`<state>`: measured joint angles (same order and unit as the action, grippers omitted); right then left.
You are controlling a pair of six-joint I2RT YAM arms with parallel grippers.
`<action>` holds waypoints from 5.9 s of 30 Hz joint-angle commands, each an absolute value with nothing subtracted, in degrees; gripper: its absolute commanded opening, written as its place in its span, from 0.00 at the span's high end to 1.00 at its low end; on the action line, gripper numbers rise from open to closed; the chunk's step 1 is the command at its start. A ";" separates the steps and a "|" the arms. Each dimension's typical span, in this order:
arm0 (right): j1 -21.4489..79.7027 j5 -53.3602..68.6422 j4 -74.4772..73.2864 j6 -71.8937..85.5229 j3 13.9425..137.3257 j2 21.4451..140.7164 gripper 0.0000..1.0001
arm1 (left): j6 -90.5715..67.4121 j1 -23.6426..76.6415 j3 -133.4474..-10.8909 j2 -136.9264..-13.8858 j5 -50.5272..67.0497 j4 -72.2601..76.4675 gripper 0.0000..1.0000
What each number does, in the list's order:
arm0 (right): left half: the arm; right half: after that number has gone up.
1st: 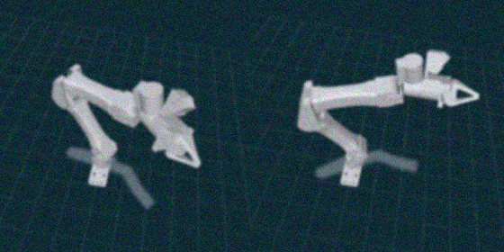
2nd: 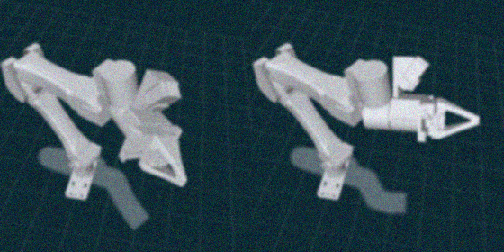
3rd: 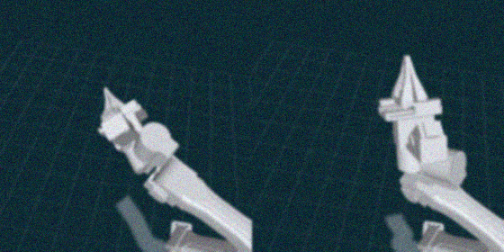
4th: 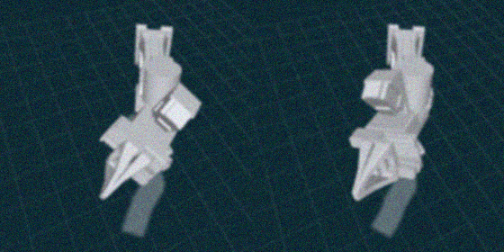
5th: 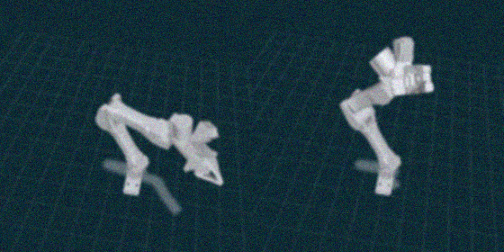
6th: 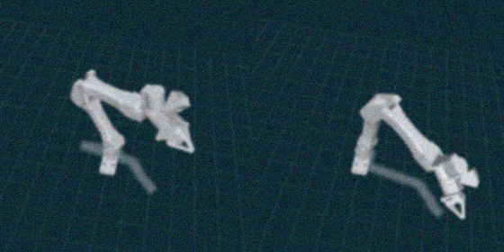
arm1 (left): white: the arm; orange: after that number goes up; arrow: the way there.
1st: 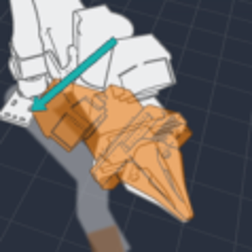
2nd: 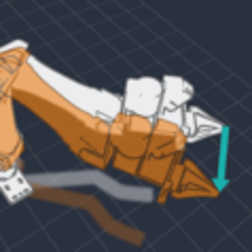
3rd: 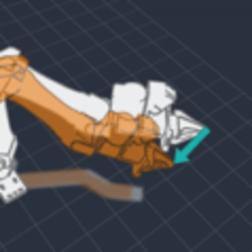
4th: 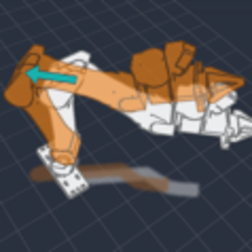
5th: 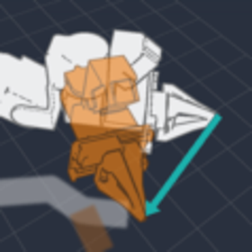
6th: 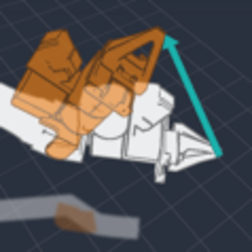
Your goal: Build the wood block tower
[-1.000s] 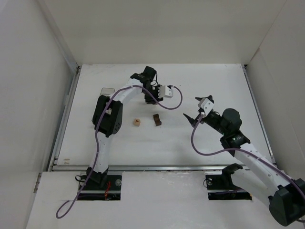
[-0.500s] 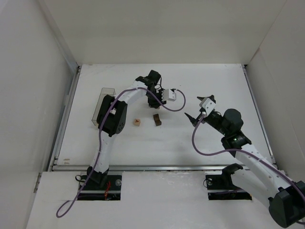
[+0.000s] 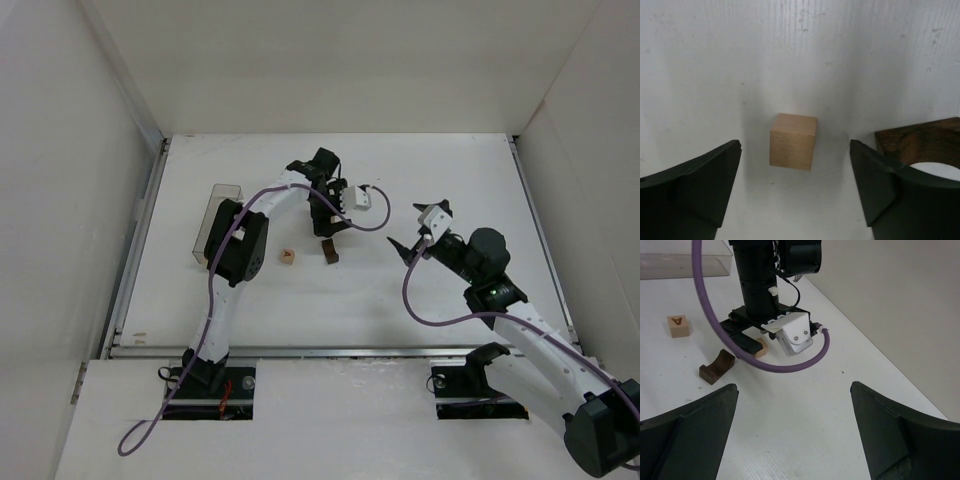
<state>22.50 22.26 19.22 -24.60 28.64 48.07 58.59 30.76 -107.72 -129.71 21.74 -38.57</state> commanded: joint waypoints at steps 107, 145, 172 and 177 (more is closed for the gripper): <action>37.53 32.34 31.55 -22.85 52.12 75.76 1.00 | 65.21 21.53 -98.53 -86.56 66.45 -46.49 0.27; 29.18 18.63 17.68 -24.25 39.56 62.50 0.00 | 56.52 25.75 -104.74 -109.57 30.34 -38.41 1.00; 28.65 15.12 7.12 -28.21 34.89 52.91 0.00 | 57.13 30.58 -106.00 -118.21 25.14 -36.83 1.00; 28.65 14.59 7.12 -28.21 34.89 52.91 0.00 | 57.13 30.59 -104.94 -118.21 24.61 -36.83 1.00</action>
<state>28.93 15.31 6.09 -27.68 34.70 53.91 56.53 30.20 -103.70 -119.13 24.77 -35.92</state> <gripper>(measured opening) 0.998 0.330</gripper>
